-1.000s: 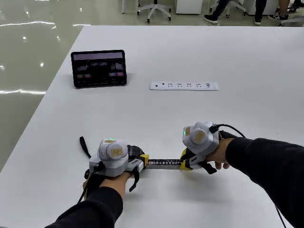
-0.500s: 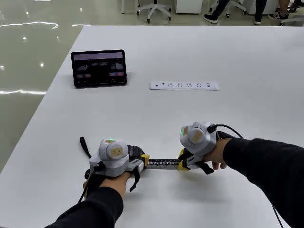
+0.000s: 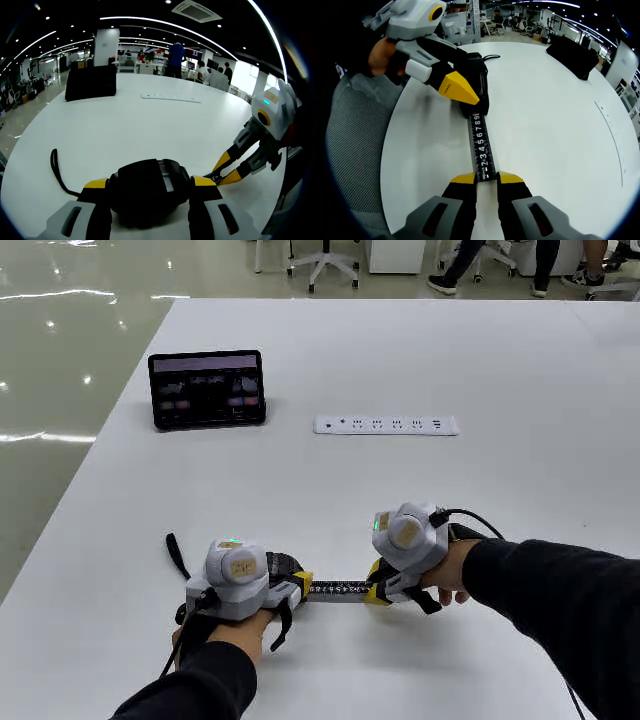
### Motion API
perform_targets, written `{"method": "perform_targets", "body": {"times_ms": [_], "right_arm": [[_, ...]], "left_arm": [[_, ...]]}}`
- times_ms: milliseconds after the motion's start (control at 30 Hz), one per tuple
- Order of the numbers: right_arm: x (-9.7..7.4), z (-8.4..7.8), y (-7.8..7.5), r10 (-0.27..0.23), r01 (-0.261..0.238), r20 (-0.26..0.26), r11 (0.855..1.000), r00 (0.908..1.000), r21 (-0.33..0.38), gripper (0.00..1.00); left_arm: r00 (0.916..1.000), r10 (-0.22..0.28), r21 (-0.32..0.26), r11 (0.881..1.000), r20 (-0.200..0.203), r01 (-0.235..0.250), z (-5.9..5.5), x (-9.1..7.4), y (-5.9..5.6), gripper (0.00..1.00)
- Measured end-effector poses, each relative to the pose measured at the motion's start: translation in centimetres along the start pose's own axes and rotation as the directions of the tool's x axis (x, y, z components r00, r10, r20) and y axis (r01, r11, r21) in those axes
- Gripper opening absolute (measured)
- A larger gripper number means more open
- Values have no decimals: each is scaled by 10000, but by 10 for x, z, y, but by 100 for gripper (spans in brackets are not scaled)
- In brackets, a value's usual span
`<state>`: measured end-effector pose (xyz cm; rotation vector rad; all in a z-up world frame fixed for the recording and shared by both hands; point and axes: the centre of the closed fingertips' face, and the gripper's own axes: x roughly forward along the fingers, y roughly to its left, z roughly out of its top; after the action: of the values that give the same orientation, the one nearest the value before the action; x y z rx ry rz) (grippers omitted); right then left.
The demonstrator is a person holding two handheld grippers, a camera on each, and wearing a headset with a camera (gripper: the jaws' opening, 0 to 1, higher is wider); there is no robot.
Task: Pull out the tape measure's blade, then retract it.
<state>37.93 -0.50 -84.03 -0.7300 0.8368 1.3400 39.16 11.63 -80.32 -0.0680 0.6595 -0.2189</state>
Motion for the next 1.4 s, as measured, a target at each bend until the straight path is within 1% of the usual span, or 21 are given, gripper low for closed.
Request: {"method": "perform_targets", "body": {"times_ms": [167, 367, 567, 767, 933, 1400], "right_arm": [[2, 3, 1, 4, -4, 16, 10000, 10000, -38, 11], [5, 9, 1, 23, -26, 168, 9999, 9999, 146, 11], [9, 16, 3, 68, -71, 255, 9999, 9997, 117, 11], [11, 20, 3, 91, -93, 274, 9999, 9996, 92, 11], [13, 23, 2, 86, -97, 419, 9996, 9991, 253, 10], [20, 32, 6, 80, -90, 558, 9998, 9984, 177, 10]], "left_arm": [[10000, -10, 1, 10000, -12, 10, 0, 0, 0, 58], [10000, -28, -9, 10000, -32, 28, 0, 0, 0, 58], [10000, -46, -18, 10000, -46, 46, 0, 0, 0, 58], [10000, -44, -38, 10000, -46, 44, 0, 0, 0, 58], [10000, -60, -64, 10000, -51, 60, 0, -1, 0, 58], [10000, -80, -107, 9999, -40, 80, 0, 0, 0, 58]]}}
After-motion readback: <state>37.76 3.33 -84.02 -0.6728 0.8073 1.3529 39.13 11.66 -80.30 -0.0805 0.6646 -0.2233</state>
